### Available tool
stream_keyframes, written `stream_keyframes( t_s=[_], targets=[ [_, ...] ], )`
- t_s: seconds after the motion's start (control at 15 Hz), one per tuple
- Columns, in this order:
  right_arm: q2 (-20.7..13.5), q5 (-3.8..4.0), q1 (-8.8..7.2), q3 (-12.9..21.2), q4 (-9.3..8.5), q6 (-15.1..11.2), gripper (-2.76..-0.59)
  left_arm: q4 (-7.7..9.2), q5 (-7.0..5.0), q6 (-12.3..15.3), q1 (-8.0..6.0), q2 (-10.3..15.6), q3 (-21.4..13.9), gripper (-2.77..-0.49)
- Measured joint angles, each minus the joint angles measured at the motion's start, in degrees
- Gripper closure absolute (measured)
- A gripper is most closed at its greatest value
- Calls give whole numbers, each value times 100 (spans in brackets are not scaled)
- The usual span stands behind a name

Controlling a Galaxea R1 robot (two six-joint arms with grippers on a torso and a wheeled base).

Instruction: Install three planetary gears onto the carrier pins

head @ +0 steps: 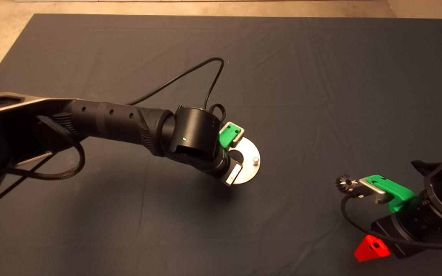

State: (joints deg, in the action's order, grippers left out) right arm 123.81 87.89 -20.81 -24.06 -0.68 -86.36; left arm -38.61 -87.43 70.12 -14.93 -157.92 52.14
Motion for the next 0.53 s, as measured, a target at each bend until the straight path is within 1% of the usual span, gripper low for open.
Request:
stream_keyframes(
  t_s=[0.13, 0.2, 0.53],
  targets=[
    [0, 0, 0, 0, 0, 0, -276, -2, 4, 2, 13, 0, 9, -81],
    [1, -2, 0, 0, 0, 0, -276, -4, 28, 2, 16, 1, 9, -81],
    [0, 0, 0, 0, 0, 0, -276, -2, 37, 13, 14, 23, 6, -81]
  ],
)
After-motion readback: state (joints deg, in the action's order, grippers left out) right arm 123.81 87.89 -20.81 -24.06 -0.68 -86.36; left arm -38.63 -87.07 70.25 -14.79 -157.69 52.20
